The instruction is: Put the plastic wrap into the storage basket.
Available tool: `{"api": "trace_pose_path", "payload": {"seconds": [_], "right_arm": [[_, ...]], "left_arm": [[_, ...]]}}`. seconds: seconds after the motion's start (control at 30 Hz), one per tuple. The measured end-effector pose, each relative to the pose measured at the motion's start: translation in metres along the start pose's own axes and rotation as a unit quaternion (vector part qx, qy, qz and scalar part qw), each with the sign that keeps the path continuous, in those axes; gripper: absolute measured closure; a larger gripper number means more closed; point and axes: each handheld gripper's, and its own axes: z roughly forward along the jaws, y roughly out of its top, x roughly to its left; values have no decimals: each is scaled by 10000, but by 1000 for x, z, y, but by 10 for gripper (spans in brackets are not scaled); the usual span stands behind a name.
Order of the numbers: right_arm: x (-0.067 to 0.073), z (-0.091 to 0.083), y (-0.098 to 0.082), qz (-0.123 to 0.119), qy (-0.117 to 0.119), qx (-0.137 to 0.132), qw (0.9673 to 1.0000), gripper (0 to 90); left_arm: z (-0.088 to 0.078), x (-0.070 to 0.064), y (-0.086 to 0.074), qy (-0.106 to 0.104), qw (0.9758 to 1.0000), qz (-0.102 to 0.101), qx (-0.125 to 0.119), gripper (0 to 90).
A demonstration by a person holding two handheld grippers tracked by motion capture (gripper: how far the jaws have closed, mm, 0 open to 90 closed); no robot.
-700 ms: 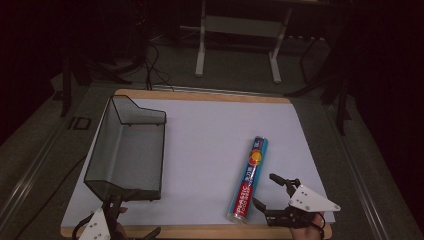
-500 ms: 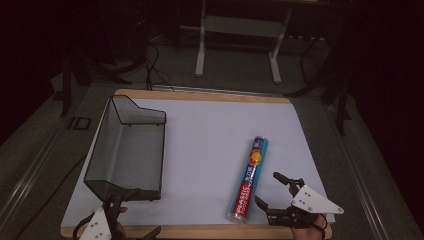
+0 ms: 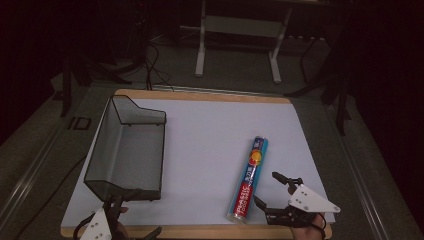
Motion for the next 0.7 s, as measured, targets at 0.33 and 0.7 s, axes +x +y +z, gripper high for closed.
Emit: {"api": "trace_pose_path", "payload": {"seconds": [0.33, 0.7], "right_arm": [[5, 3, 26, -162, -186, 222, 9994, 119], [3, 26, 53, 93, -424, 187, 9989, 90]], "left_arm": [[1, -2, -1, -25, 10000, -30, 0, 17], [2, -5, -1, -122, 9999, -29, -15, 17]]}}
